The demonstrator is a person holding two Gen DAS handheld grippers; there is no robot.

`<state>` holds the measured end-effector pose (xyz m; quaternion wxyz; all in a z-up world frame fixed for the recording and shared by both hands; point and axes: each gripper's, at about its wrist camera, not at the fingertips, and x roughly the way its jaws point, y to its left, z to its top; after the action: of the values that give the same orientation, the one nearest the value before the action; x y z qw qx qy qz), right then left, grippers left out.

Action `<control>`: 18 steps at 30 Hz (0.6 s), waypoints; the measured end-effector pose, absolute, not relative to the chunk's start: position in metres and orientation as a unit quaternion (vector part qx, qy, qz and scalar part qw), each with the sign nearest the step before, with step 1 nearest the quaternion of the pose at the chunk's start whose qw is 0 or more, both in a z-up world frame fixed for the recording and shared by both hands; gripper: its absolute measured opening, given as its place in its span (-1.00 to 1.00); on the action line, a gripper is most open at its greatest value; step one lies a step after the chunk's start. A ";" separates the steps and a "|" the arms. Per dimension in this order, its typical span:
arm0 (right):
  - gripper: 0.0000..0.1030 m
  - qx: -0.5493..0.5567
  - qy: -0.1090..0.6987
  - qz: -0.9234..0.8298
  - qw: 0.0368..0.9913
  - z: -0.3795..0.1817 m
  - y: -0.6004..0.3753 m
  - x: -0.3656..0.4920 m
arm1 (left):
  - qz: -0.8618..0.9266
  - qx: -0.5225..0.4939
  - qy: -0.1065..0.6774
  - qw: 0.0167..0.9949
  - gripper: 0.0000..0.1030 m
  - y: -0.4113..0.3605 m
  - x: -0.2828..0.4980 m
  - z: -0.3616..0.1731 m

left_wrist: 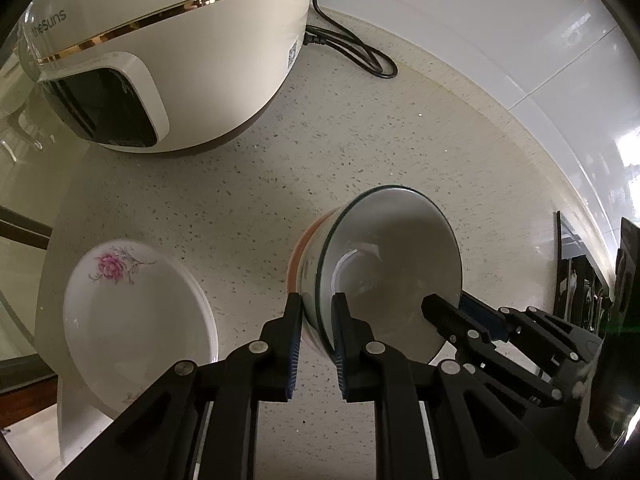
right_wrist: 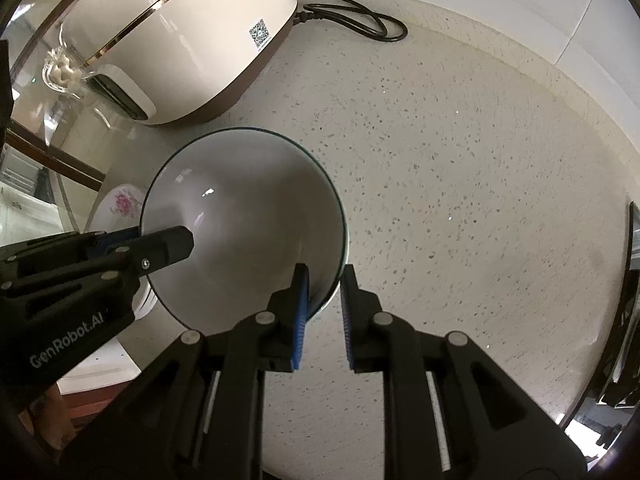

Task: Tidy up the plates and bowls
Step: 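Lower the white bowl into the red-and-white bowl and open both grippers, then close both grippers on the rims of the nested bowl stack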

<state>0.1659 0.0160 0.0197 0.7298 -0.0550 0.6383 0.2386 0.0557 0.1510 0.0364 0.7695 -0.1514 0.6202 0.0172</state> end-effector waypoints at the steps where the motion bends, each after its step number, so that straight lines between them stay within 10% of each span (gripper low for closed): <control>1: -0.60 -0.052 0.639 0.239 0.729 0.020 0.015 0.166 | 0.018 -0.150 0.621 0.769 -0.66 0.151 0.056 0.036; 10: -0.35 -0.051 0.634 0.234 0.735 0.025 0.012 0.165 | 0.016 -0.144 0.616 0.775 -0.18 0.147 0.055 0.042; 18: -0.05 -0.048 0.627 0.223 0.745 0.031 0.005 0.166 | 0.021 -0.143 0.609 0.780 -0.16 0.146 0.052 0.049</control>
<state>0.1656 0.0054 0.0315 0.7449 -0.0481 0.6270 0.2229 0.0523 0.1461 0.0491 0.7798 -0.1426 0.6092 0.0205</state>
